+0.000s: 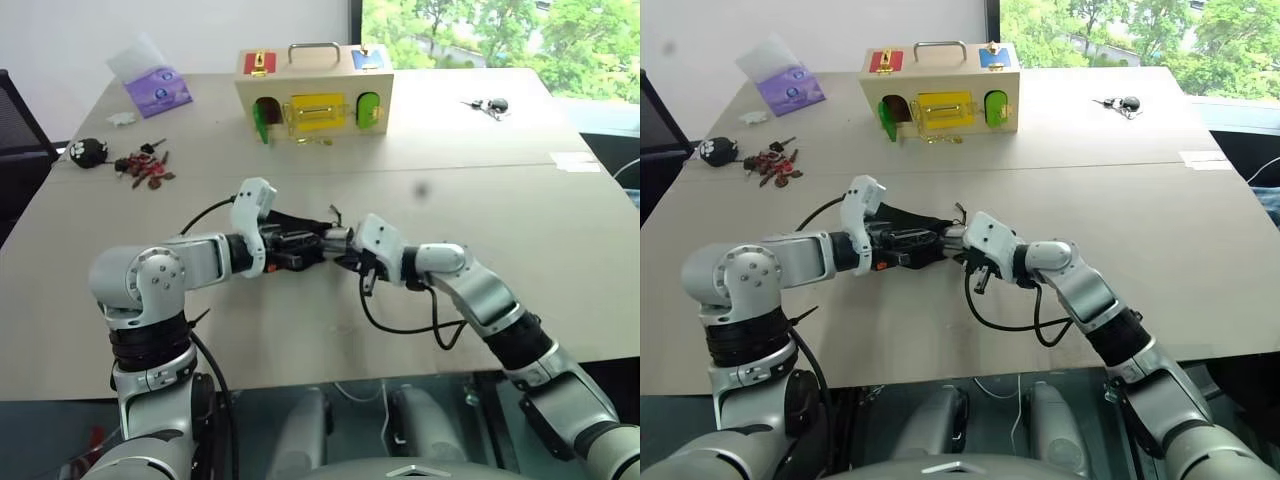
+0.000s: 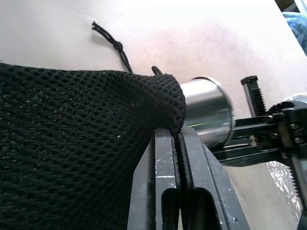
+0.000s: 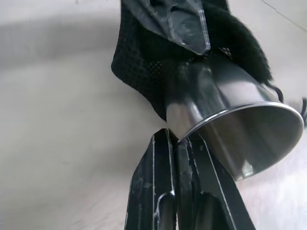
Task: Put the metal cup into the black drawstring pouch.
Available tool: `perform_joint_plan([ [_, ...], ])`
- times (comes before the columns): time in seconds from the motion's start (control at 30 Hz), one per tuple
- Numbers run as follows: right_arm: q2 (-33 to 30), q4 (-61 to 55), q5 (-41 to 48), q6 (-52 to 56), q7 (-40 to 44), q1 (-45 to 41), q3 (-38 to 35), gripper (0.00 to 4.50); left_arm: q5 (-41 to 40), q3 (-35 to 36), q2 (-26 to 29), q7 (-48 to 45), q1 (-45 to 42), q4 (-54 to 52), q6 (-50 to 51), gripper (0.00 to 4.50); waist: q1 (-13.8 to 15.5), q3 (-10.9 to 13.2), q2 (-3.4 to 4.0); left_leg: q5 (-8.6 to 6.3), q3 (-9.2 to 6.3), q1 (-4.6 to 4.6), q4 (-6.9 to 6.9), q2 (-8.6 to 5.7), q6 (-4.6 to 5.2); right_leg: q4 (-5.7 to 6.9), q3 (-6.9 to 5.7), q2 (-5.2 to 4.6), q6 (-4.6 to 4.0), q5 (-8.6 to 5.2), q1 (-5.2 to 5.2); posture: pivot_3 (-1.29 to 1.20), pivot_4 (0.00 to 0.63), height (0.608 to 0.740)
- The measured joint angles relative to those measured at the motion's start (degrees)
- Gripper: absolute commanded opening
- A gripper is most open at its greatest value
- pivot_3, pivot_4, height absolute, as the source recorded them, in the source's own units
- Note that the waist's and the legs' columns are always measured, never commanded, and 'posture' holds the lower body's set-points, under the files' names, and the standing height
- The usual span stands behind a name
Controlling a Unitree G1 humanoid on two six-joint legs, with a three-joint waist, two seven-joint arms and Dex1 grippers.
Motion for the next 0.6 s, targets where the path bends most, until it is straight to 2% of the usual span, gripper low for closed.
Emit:
perform_joint_plan([
  [0.27, 9.5, 13.6, -3.7, -11.4, 0.1, -5.2, 0.6, 0.02, -2.0, 2.1, -2.2, 1.6, -0.8, -4.2, 2.5, 0.0, 0.0, 0.0, 0.0, 0.01, -0.01, -0.02, -0.01, 0.02, -0.02, -0.01, 0.0, -0.03, 0.0, 0.0, -0.01, 0.0, 0.15, 0.74],
  [0.6, 15.6, 33.7, -12.6, -31.0, -3.4, -14.9, 1.1, 0.02, -3.9, 4.9, -2.8, 5.4, -0.3, -5.1, 2.6, 0.0, 0.0, 0.0, 0.0, 0.03, -0.03, -0.02, -0.05, 0.03, -0.06, -0.02, 0.01, -0.04, -0.01, 0.01, -0.04, 0.0, 0.15, 0.74],
])
